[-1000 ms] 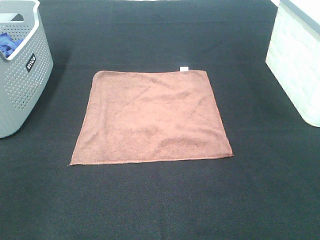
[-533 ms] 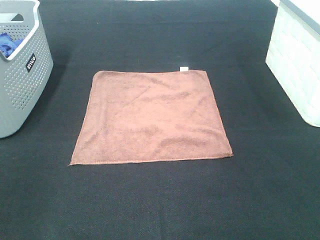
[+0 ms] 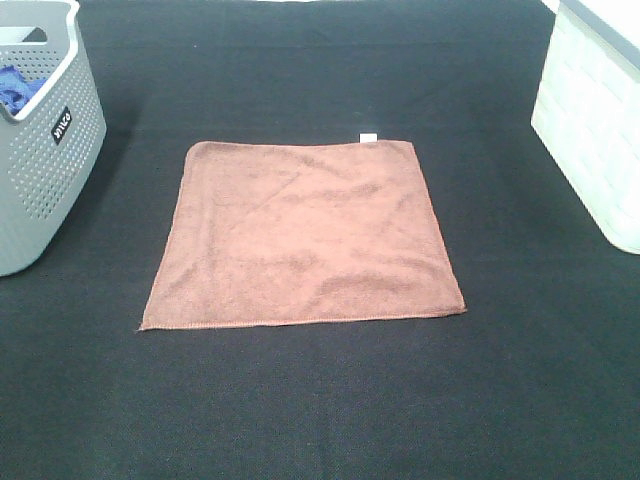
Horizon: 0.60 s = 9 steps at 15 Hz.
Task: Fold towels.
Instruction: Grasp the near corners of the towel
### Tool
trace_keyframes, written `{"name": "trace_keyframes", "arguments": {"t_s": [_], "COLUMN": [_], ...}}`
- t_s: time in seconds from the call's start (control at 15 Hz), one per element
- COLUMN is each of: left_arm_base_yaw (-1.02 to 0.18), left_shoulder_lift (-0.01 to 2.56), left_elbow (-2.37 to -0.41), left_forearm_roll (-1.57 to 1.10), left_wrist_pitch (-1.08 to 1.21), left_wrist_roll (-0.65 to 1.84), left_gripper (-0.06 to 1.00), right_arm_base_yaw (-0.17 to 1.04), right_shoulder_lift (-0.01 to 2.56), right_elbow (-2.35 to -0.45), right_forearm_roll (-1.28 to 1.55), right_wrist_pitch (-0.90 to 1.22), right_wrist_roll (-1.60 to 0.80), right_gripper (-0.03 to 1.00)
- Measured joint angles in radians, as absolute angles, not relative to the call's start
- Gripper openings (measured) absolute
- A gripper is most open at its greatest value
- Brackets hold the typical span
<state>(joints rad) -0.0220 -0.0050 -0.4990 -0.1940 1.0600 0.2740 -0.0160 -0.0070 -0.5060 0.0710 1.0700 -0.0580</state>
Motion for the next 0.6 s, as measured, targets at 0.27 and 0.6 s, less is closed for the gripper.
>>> {"name": "trace_keyframes", "arguments": {"t_s": [0.27, 0.6], "left_arm_base_yaw": [-0.022, -0.022], "left_shoulder_lift": [-0.005, -0.005], "left_elbow": [-0.499, -0.499], "left_forearm_roll": [-0.194, -0.194], "left_wrist_pitch": [1.060, 1.060], "left_wrist_roll": [0.274, 0.274], "left_gripper": [0.76, 0.76], "right_arm_base_yaw": [-0.016, -0.016], "right_shoulder_lift": [-0.007, -0.007], "right_elbow": [-0.506, -0.506], "right_forearm_roll": [0.071, 0.071], "right_wrist_pitch": [1.070, 1.070], "right_wrist_roll": [-0.058, -0.058], "right_gripper": [0.76, 0.76]}}
